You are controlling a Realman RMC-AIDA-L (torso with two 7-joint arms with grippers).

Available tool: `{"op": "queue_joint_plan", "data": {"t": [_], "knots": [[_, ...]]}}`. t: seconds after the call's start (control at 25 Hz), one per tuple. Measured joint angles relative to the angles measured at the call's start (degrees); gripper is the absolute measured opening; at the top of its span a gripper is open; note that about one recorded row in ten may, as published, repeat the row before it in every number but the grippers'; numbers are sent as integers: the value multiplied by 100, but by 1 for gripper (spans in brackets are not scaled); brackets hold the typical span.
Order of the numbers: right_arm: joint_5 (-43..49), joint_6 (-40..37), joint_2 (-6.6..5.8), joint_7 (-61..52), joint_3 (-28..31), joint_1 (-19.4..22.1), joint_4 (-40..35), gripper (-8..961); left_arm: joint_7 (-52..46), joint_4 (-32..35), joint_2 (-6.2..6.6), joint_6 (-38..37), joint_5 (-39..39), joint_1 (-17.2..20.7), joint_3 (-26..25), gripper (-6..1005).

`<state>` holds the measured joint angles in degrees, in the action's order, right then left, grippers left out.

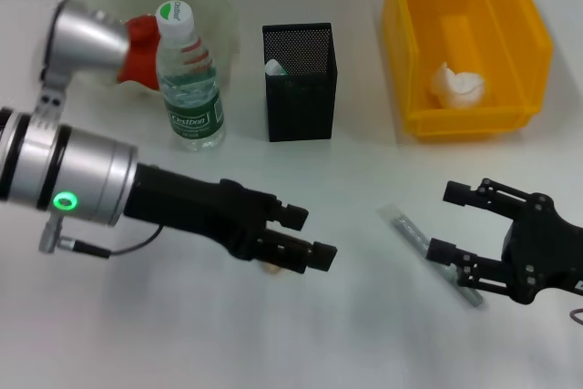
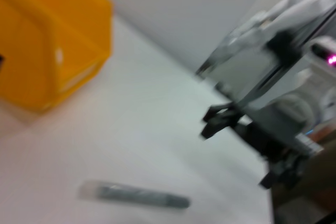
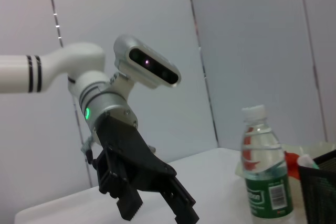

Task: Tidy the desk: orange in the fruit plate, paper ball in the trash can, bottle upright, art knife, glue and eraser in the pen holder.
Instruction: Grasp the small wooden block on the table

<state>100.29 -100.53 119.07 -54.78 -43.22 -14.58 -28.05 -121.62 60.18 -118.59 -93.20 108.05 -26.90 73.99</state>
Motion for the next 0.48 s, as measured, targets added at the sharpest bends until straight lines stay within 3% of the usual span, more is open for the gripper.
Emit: {"op": "queue_joint_plan", "data": {"t": [0.16, 0.28, 0.32, 0.4, 0.48], "knots": [[0, 17, -2, 73, 34, 9, 1, 762, -801, 950, -2, 263, 830, 27, 303, 799], [0, 69, -1, 87, 35, 6, 1, 762, -969, 1082, -6, 337, 1024, 18, 371, 797], [0, 97, 0, 88, 36, 4, 1, 762, -1436, 1278, -10, 600, 1566, -51, 692, 796], [0, 139, 0, 88, 38, -2, 3, 762, -1629, 1354, -10, 705, 1813, -80, 865, 794], [0, 175, 2, 88, 38, -13, 8, 762, -1629, 1354, -10, 705, 1813, -80, 865, 793]]}}
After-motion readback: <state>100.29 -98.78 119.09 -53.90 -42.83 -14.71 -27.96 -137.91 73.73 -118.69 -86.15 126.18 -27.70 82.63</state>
